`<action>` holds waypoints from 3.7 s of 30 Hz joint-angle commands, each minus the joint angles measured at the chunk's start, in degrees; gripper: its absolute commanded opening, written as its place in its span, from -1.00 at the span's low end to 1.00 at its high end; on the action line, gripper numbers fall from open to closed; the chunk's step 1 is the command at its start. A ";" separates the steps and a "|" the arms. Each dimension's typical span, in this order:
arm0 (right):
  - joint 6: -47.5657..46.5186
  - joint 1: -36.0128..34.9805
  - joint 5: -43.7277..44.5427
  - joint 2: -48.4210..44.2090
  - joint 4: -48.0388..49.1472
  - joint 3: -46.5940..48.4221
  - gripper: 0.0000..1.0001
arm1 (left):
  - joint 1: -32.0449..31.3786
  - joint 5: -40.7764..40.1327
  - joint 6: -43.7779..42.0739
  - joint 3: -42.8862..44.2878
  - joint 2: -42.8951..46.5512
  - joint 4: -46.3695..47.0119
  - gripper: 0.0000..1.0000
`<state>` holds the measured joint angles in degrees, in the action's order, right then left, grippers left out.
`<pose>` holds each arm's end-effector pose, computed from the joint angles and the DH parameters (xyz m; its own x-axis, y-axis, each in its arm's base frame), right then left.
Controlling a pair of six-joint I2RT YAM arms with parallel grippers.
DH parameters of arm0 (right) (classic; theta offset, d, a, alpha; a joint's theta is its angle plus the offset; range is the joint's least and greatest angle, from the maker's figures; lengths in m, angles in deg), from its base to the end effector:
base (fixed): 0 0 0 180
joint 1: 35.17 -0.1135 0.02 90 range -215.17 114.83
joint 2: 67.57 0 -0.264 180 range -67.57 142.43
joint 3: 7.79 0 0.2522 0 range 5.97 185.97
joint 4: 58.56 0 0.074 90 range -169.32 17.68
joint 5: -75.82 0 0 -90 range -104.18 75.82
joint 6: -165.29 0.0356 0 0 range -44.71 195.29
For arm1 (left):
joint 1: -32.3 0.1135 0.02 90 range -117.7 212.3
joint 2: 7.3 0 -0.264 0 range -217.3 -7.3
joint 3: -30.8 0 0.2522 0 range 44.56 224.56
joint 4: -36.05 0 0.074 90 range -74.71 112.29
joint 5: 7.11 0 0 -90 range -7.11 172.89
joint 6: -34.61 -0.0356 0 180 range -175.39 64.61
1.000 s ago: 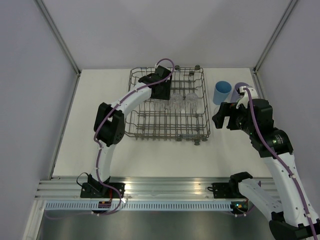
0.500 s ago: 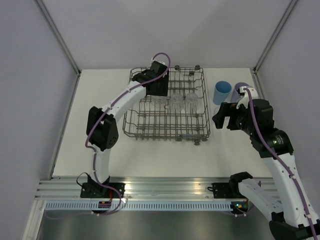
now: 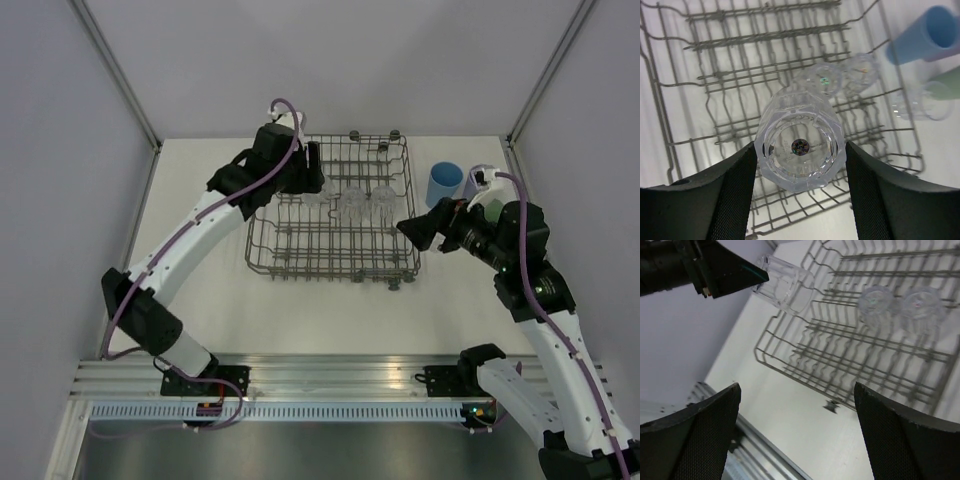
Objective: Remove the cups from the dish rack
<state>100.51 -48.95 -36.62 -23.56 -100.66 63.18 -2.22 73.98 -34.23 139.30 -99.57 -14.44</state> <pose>0.1503 0.0509 0.3833 -0.4758 0.2888 -0.8308 -0.4148 0.7592 0.5015 0.3021 -0.2011 0.3863 -0.5966 -0.0225 -0.8022 0.2563 0.9419 -0.2170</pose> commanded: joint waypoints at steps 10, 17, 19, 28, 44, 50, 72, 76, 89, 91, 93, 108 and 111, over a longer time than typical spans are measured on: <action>35.69 -0.72 -19.40 5.47 47.93 -10.10 0.93 | -1.16 23.05 16.26 -25.72 27.92 35.31 -0.95; 41.22 -5.02 -15.98 7.49 49.07 -14.30 0.82 | -2.30 22.81 27.77 -35.32 32.24 46.92 -0.95; 42.11 -5.90 -13.69 6.97 49.08 -15.81 0.79 | -2.39 22.01 28.66 -37.42 32.85 48.76 -0.95; 51.92 -7.84 -10.79 6.17 59.22 -22.66 0.75 | -2.39 20.42 30.77 -40.68 34.44 53.69 -0.95; 56.79 -14.78 -7.09 12.24 73.51 -18.80 -0.08 | -2.39 19.81 33.68 -43.32 35.76 56.59 -0.95; 56.09 -14.96 -6.22 12.07 75.45 -18.54 -0.81 | -2.39 20.68 34.73 -44.20 36.19 57.81 -0.95; 17.98 -15.05 9.22 2.05 15.83 -0.10 -0.99 | -1.86 9.18 28.06 -39.90 41.29 38.77 0.99; 7.06 -15.05 21.86 0.73 -3.18 7.29 -0.99 | -1.86 4.08 22.35 -35.60 43.14 28.40 0.99; -6.66 -14.96 47.68 17.68 -44.25 26.99 -0.99 | -1.86 2.14 8.46 -28.47 48.76 7.21 0.99; -7.02 -14.96 45.74 19.35 -44.26 26.64 -0.99 | -1.86 3.10 7.31 -28.38 49.20 5.89 0.99; -7.02 -14.96 45.02 20.85 -44.35 26.20 -0.99 | -1.86 3.28 6.17 -28.38 49.64 5.18 0.99; -7.37 -4.60 33.16 31.83 -30.12 9.24 -0.99 | -1.86 1.96 0.89 -30.84 51.49 3.77 0.99; -7.98 -2.93 33.59 35.08 -27.92 7.04 -0.99 | -1.86 1.35 0.63 -31.54 51.75 3.86 0.99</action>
<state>93.80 -53.37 -2.28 9.49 -133.27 71.18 -4.19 76.89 -30.42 108.43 -48.21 -10.66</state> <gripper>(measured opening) 0.021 0.993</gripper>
